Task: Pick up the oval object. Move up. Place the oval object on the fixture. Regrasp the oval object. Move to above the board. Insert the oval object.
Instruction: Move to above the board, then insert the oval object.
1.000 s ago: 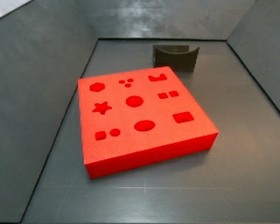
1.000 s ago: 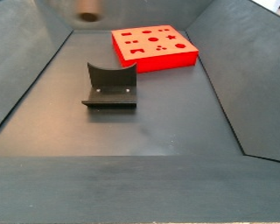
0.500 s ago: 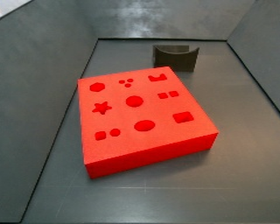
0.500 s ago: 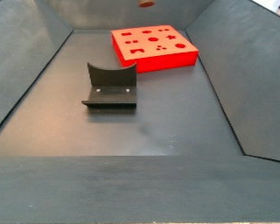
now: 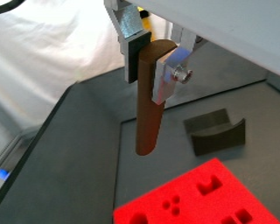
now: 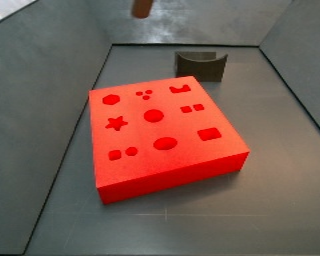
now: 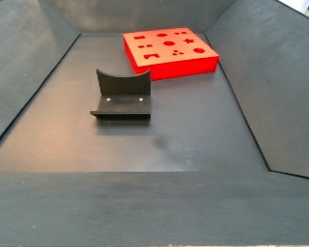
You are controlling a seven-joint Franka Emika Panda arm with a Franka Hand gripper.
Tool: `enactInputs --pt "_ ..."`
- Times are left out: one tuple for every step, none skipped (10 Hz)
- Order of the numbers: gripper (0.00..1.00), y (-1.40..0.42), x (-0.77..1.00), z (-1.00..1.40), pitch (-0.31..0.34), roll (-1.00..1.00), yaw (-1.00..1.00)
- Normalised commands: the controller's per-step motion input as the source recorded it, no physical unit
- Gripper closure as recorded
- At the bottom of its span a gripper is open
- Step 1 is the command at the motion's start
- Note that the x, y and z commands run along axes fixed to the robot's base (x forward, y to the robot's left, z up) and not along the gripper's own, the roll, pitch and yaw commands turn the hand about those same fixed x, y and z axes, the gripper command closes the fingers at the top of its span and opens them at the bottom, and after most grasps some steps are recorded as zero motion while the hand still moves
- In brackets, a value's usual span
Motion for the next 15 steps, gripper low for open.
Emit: enactInputs --pt "1.0 -0.25 -0.17 0.02 -0.286 -0.37 1.0" --pt "1.0 -0.11 -0.12 0.01 -0.331 -0.35 1.0" --pt "1.0 -0.05 -0.12 0.0 -0.372 -0.33 1.0" --pt "1.0 -0.03 -0.12 0.0 -0.404 -0.32 1.0" --pt "1.0 0.0 -0.12 0.0 -0.464 -0.29 1.0" --pt "1.0 0.01 -0.09 -0.01 -0.516 -0.26 1.0" --pt "1.0 0.02 -0.08 -0.01 -0.559 -0.23 1.0" --pt "1.0 0.01 -0.07 0.0 -0.607 -0.2 1.0" --pt "1.0 0.02 -0.07 -0.01 -0.662 -0.16 1.0" --pt "1.0 0.02 -0.07 -0.01 -0.532 -0.08 0.7" --pt "1.0 0.01 -0.06 -0.01 -0.396 -0.04 0.46" --pt "1.0 0.01 -0.05 -0.01 -0.311 -0.03 0.33" --pt "1.0 -0.01 0.0 -0.05 0.0 0.0 0.0" --pt "1.0 -0.06 0.0 -0.05 -0.06 0.0 0.06" --pt "1.0 -0.05 0.01 -0.01 0.0 0.0 0.0"
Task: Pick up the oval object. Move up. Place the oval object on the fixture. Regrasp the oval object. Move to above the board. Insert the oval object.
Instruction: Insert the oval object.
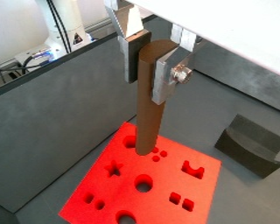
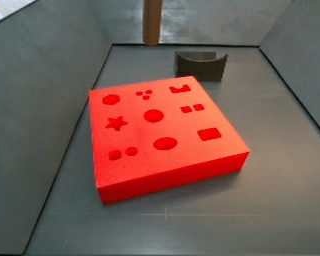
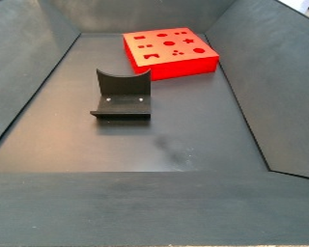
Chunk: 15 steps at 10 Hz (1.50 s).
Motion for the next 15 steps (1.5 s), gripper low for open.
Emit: enactInputs --pt "1.0 -0.31 0.05 -0.45 -0.073 0.03 -0.54" --pt "1.0 -0.07 0.0 -0.57 0.0 0.0 -1.0" --pt "1.0 -0.03 0.0 -0.59 0.0 0.0 -1.0" --pt "1.0 -0.02 0.0 -0.6 0.0 0.0 -1.0" --pt "1.0 -0.02 0.0 -0.56 -0.006 0.0 -1.0" --pt "1.0 -0.04 0.0 -0.44 -0.006 0.0 -1.0" --pt "1.0 -0.14 0.08 -0.22 0.0 -0.06 -0.89" --pt "1.0 -0.22 0.0 -0.16 -0.011 -0.07 -0.86" --pt "1.0 -0.23 0.0 -0.15 -0.011 -0.07 -0.88" --pt "1.0 -0.23 0.0 -0.17 -0.013 -0.05 -0.89" --pt "1.0 -0.23 0.0 -0.29 -0.034 -0.01 -0.93" --pt "1.0 -0.22 0.0 -0.34 -0.049 0.0 -0.94" --pt "1.0 -0.22 0.0 -0.33 -0.047 0.0 -0.95" --pt "1.0 -0.22 0.0 -0.32 -0.036 0.0 -0.95" --pt "1.0 -0.21 0.0 -0.33 -0.017 0.0 -0.95"
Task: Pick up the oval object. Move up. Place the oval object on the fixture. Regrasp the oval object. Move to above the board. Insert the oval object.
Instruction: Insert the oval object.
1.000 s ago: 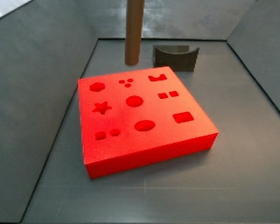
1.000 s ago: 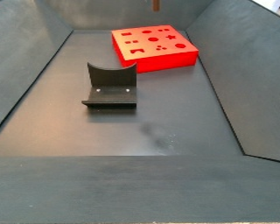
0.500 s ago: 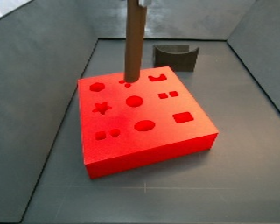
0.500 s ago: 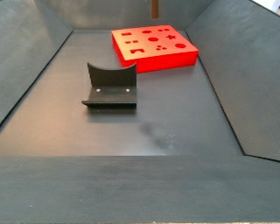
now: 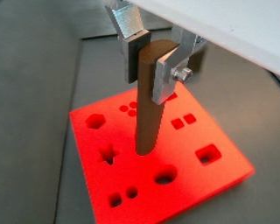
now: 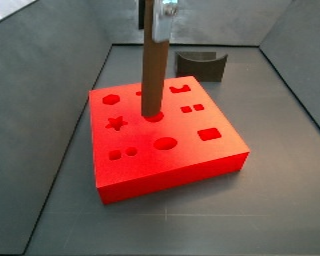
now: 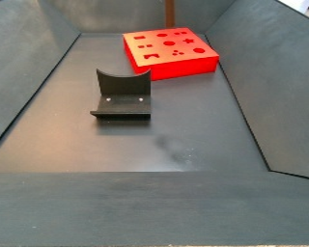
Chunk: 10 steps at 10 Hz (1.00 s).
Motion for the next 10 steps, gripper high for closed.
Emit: enactInputs --pt "1.0 -0.2 0.0 -0.33 -0.019 0.0 -0.96" --pt "1.0 -0.2 0.0 -0.34 -0.02 0.0 -0.96" --pt "1.0 -0.2 0.0 -0.33 -0.017 0.0 -0.96" --pt "1.0 -0.21 0.0 -0.33 -0.004 0.0 -0.95" --pt "1.0 -0.23 0.0 -0.34 0.0 0.0 -0.93" --pt "1.0 -0.02 0.02 0.0 0.0 0.0 0.0" --pt "1.0 -0.01 0.0 -0.04 0.0 0.0 0.0" --pt "1.0 -0.15 0.46 0.0 0.087 0.05 -0.45" --pt "1.0 -0.13 0.47 0.0 0.039 0.01 -0.5" --pt "1.0 -0.01 0.62 0.0 0.139 0.0 -0.18"
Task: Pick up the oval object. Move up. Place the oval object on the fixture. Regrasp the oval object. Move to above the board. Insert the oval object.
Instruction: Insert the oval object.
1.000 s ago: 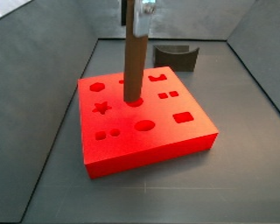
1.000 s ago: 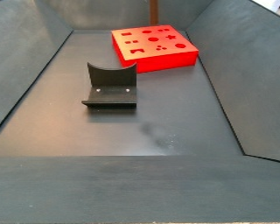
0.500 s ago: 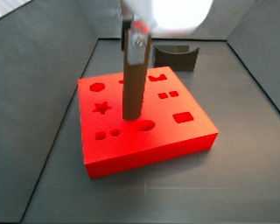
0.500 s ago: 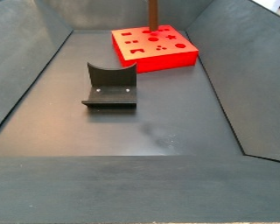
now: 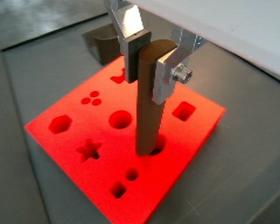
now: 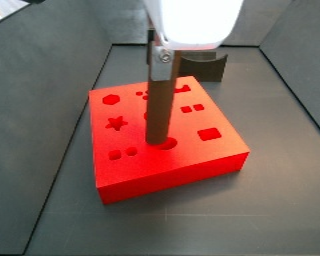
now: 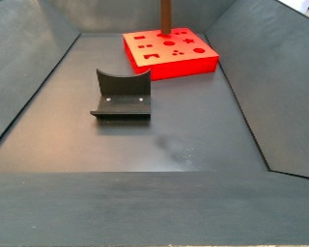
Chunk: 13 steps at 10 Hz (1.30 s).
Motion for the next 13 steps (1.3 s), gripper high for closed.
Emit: enactInputs --pt "1.0 0.01 0.43 0.0 0.094 -0.06 -0.09" --pt "1.0 0.0 0.26 -0.01 0.049 -0.02 0.0" --pt "1.0 0.0 0.13 -0.01 0.024 0.0 0.0" --pt "1.0 -0.08 0.06 -0.11 0.023 0.02 0.0" --pt "1.0 -0.03 0.0 -0.11 0.0 0.02 0.0" --pt "1.0 0.0 -0.01 -0.04 0.0 0.0 0.0" --pt "1.0 0.0 -0.05 -0.09 -0.026 0.0 0.0" --pt "1.0 0.0 0.0 -0.02 0.0 0.01 0.0" --pt "1.0 0.0 -0.05 -0.21 -0.047 0.0 0.0" --pt "1.0 0.0 0.0 0.0 -0.007 0.0 0.0" --pt "1.0 0.0 0.0 -0.02 0.0 0.0 0.0" --pt "1.0 0.0 0.0 -0.43 -0.149 -0.18 0.0" --pt "1.0 0.0 0.0 -0.37 -0.189 -0.21 0.0"
